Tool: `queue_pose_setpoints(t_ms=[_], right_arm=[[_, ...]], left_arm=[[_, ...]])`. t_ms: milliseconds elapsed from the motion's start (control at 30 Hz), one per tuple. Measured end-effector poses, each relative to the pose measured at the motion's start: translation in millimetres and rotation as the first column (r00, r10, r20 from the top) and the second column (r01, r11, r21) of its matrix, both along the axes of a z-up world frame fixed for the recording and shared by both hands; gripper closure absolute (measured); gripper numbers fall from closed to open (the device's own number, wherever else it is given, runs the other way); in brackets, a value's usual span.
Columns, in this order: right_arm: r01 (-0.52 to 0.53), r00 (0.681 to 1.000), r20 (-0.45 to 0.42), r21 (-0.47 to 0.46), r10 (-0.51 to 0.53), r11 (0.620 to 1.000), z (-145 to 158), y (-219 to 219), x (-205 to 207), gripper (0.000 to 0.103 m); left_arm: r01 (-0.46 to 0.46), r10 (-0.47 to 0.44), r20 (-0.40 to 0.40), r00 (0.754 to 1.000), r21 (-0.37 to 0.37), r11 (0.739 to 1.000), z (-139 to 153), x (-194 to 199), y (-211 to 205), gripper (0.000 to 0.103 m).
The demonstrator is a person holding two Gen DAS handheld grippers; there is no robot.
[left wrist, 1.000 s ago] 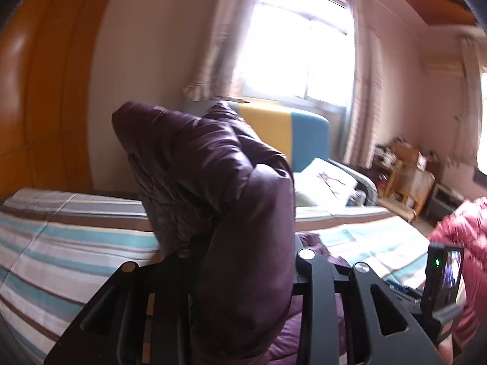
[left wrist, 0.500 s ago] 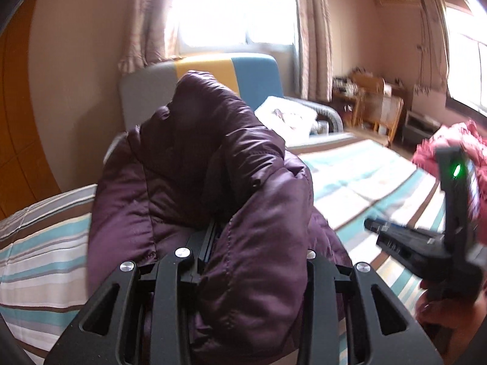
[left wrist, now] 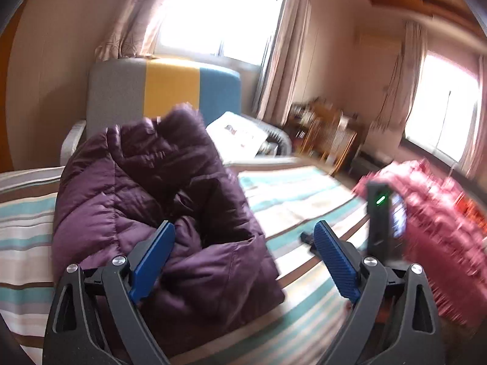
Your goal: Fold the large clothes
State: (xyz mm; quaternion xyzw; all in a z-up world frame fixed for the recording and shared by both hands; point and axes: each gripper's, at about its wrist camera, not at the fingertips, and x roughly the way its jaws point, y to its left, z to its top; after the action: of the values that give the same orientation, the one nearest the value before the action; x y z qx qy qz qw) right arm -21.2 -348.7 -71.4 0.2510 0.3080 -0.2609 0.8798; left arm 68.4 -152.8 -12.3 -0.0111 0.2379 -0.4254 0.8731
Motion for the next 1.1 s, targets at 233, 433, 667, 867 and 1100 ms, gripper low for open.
queue_pose_setpoints(t_ms=[233, 433, 667, 867, 1100], right_arm=[[-0.064, 0.996, 0.070, 0.005, 0.064, 0.998, 22, 13, 0, 0.089], [-0.156, 0.981, 0.112, -0.031, 0.159, 0.987, 51, 36, 14, 0.089], [-0.226, 0.957, 0.170, -0.077, 0.236, 0.971, 80, 58, 23, 0.089], [-0.341, 0.918, 0.159, -0.146, 0.363, 0.929, 108, 75, 53, 0.089], [-0.427, 0.904, -0.111, -0.168, 0.413, 0.889, 81, 90, 119, 0.089]], left_arm=[[-0.254, 0.260, 0.031, 0.965, -0.129, 0.959, 11, 27, 86, 0.004], [-0.512, 0.499, -0.216, 0.839, -0.001, 0.859, -41, 107, 130, 0.032], [-0.373, 0.375, -0.215, 0.902, 0.049, 0.927, -56, 107, 87, 0.053], [-0.319, 0.334, -0.151, 0.930, 0.112, 0.941, -46, 105, 48, 0.053], [-0.296, 0.315, -0.104, 0.943, 0.167, 0.941, -37, 103, 34, 0.053]])
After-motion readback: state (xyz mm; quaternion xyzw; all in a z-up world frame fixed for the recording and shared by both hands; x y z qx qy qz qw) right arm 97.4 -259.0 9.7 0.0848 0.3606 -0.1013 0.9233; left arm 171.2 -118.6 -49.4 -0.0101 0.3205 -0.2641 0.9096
